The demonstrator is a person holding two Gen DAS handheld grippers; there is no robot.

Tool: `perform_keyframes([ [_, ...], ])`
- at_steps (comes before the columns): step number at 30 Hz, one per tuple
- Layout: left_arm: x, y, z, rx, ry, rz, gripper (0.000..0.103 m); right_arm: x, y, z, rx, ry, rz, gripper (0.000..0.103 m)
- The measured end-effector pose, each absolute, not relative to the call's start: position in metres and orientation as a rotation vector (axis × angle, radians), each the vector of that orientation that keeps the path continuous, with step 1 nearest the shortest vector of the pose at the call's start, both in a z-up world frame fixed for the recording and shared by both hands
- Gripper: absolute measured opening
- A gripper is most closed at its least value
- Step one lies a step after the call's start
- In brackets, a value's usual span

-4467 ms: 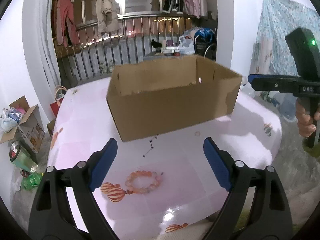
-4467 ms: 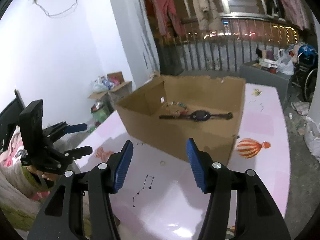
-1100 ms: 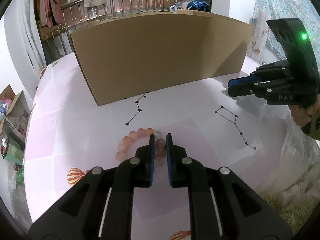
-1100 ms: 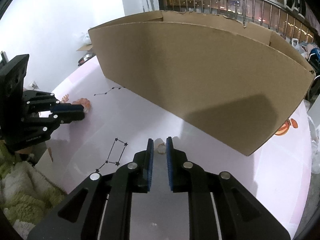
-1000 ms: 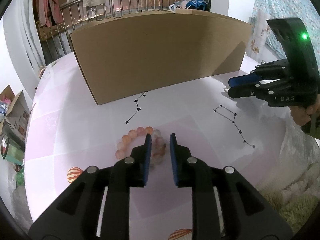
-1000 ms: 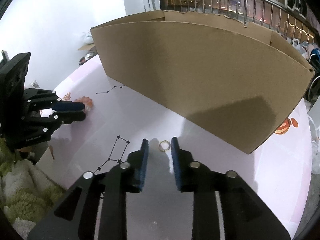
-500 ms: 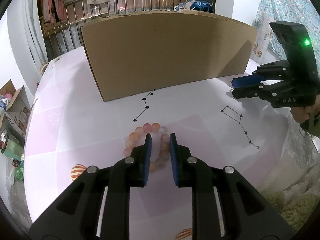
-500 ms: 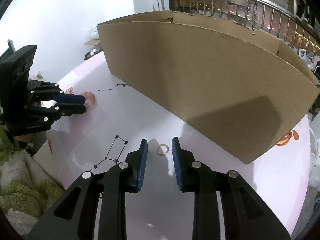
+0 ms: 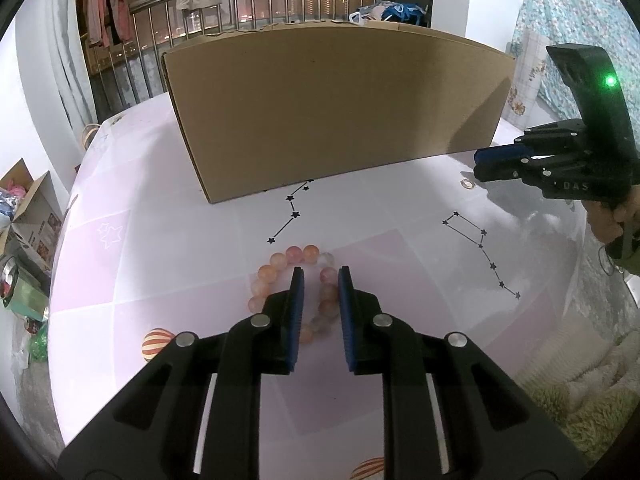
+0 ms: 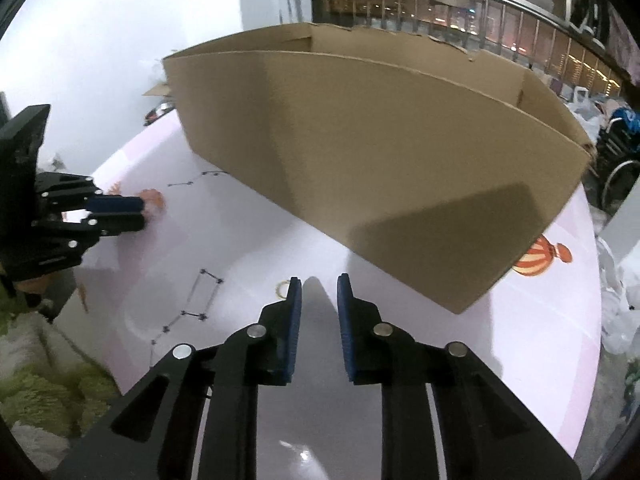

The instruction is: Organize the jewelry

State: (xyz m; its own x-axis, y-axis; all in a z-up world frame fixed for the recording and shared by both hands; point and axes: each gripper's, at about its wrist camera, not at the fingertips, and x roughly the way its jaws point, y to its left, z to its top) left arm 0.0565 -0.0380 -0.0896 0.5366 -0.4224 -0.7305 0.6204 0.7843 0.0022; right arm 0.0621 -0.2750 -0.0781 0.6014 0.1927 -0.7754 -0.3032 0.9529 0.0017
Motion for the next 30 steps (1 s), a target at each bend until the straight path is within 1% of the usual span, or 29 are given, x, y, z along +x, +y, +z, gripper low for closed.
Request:
perform_keyframes([
  [19, 0.056, -0.038, -0.09, 0.277, 0.784, -0.629, 0.016, 0.056, -0.252, -0.081, -0.196, 0.883, 0.327, 0.016],
  [30, 0.055, -0.038, -0.089, 0.279, 0.784, -0.627, 0.016, 0.061, -0.245, -0.081, -0.105, 0.905, 0.386, 0.016],
])
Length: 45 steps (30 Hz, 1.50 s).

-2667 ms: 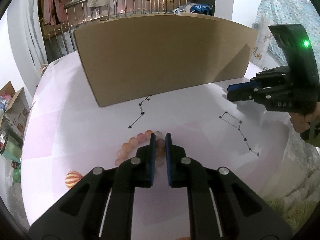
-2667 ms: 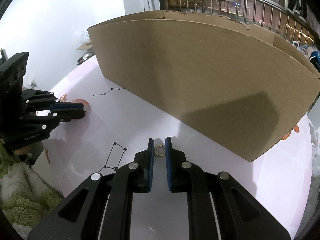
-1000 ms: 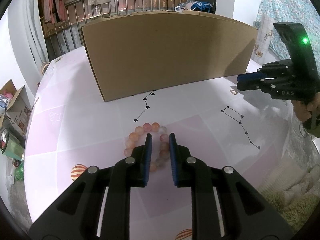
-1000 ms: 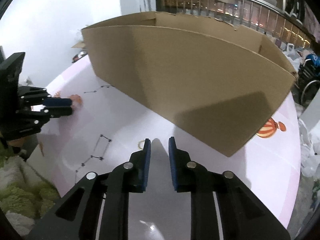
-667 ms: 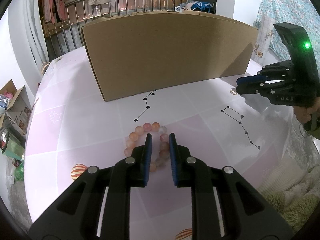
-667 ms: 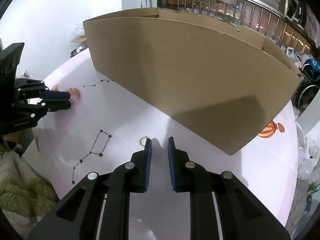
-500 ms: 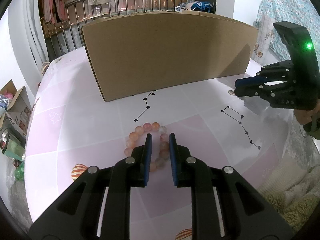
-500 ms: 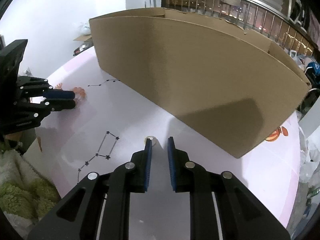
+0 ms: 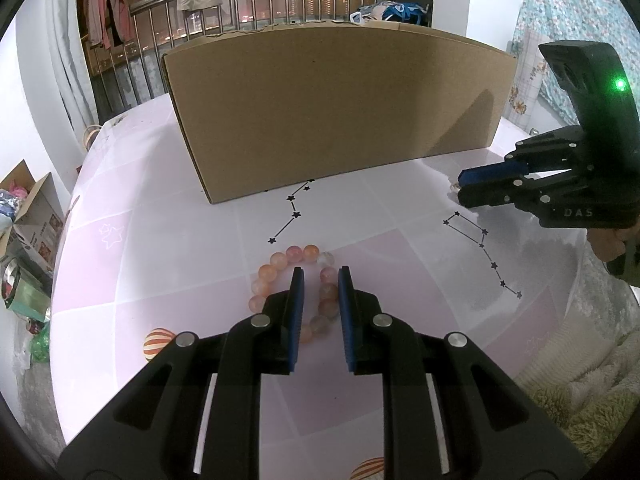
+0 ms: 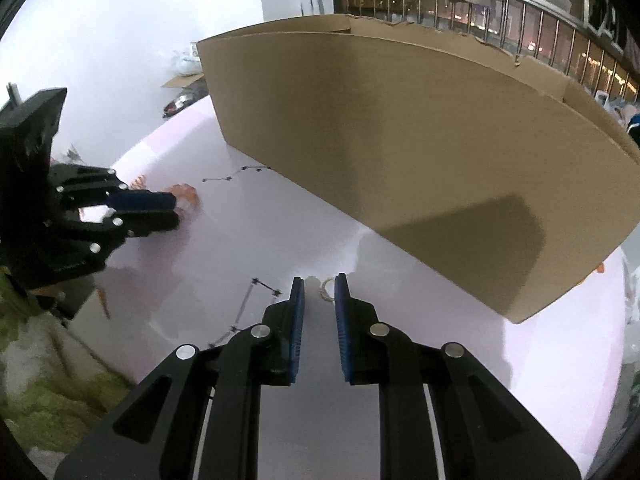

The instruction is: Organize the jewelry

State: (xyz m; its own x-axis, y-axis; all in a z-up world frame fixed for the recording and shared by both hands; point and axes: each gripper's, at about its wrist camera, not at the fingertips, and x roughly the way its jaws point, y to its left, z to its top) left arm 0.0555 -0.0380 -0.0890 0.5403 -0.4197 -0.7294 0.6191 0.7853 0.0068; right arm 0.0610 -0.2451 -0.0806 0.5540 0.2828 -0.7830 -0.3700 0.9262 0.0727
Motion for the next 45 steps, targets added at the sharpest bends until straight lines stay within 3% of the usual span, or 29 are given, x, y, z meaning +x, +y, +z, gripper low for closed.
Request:
perform_keyframes([
  [12, 0.055, -0.038, -0.088, 0.28, 0.782, -0.63, 0.016, 0.061, -0.249, -0.071, -0.075, 0.885, 0.451, 0.017],
  [16, 0.055, -0.038, -0.088, 0.279, 0.781, -0.635, 0.016, 0.066, -0.246, -0.069, -0.133, 0.878, 0.485, 0.03],
  [24, 0.055, -0.039, -0.088, 0.284, 0.783, -0.647, 0.016, 0.073, -0.239, -0.074, -0.217, 0.895, 0.58, 0.03],
  [34, 0.056, -0.042, -0.087, 0.287, 0.786, -0.643, 0.016, 0.079, -0.243, -0.078, -0.228, 0.916, 0.592, 0.017],
  [45, 0.053, -0.05, -0.089, 0.295, 0.788, -0.627, 0.016, 0.075, -0.244, -0.08, -0.219, 0.892, 0.569, 0.012],
])
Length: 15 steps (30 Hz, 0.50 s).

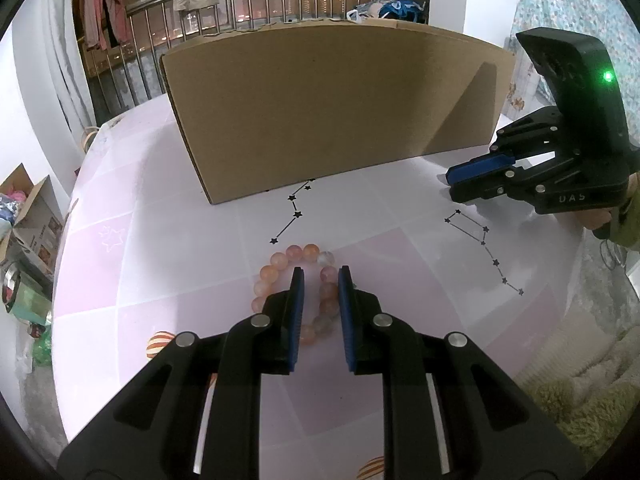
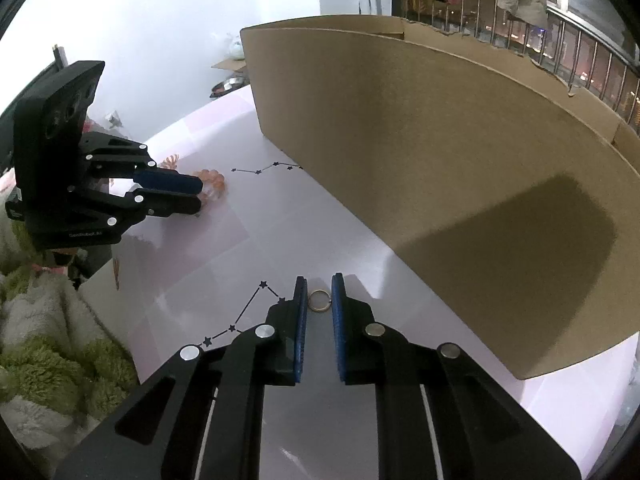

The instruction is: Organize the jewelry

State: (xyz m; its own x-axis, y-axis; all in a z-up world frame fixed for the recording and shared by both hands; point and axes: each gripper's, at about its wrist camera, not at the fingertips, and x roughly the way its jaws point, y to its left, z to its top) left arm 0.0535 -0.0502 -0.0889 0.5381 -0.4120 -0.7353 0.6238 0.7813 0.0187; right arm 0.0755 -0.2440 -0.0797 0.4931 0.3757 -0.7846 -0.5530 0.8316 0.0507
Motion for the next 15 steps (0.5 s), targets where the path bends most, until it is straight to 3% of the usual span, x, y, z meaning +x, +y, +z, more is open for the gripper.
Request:
perform_keyframes([
  [15, 0.0532, -0.0527, -0.0881, 0.298, 0.786, -0.624, 0.016, 0.0749, -0.2502, -0.078, -0.181, 0.887, 0.545, 0.012],
])
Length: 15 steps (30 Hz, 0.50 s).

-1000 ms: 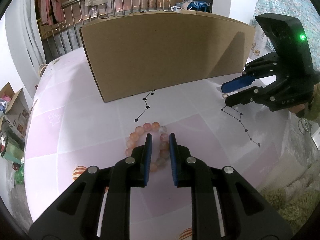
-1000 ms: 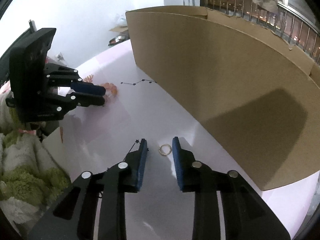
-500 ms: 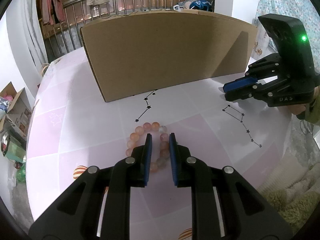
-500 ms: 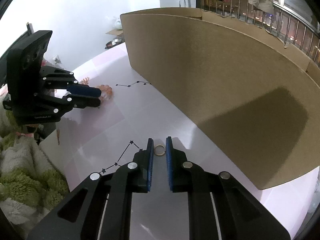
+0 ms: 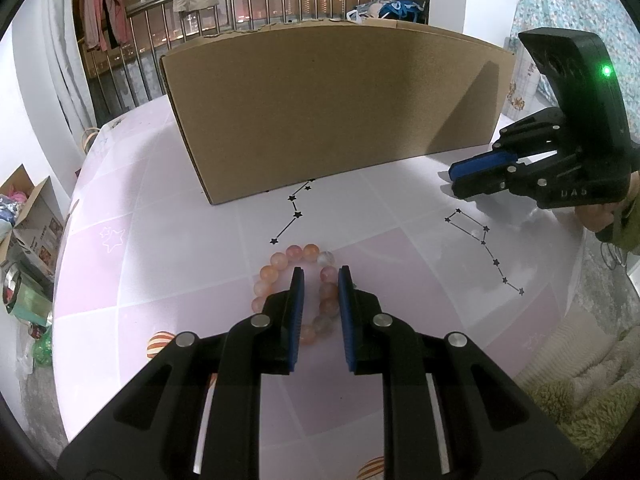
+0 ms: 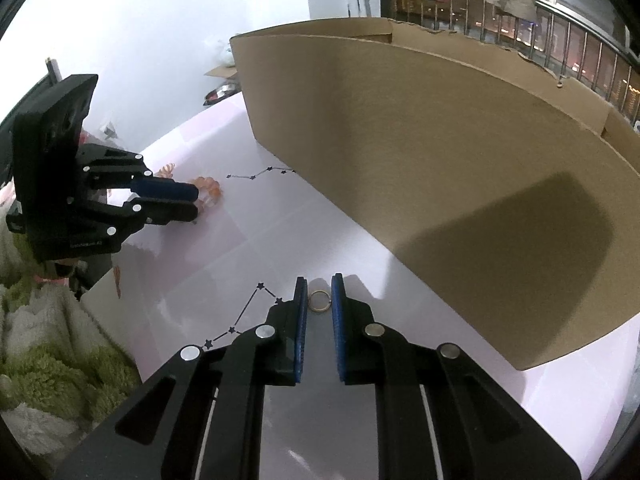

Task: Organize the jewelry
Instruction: 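Lift the bracelet and ring in both grippers up over the box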

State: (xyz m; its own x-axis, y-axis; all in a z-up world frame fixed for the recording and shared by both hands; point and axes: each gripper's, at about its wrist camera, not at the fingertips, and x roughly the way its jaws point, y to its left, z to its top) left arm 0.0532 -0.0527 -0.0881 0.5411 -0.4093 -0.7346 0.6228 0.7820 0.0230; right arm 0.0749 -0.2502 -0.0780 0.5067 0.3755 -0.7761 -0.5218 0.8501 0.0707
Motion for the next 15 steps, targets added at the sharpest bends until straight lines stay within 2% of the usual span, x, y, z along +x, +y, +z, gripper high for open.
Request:
perform_keyframes([
  [5, 0.052, -0.054, -0.087, 0.304, 0.78, -0.621, 0.009, 0.075, -0.251, -0.078, -0.176, 0.885, 0.537, 0.012],
  [15, 0.053, -0.047, -0.078, 0.285, 0.747, -0.613, 0.008, 0.071, -0.256, -0.066, -0.154, 0.849, 0.526, 0.012],
])
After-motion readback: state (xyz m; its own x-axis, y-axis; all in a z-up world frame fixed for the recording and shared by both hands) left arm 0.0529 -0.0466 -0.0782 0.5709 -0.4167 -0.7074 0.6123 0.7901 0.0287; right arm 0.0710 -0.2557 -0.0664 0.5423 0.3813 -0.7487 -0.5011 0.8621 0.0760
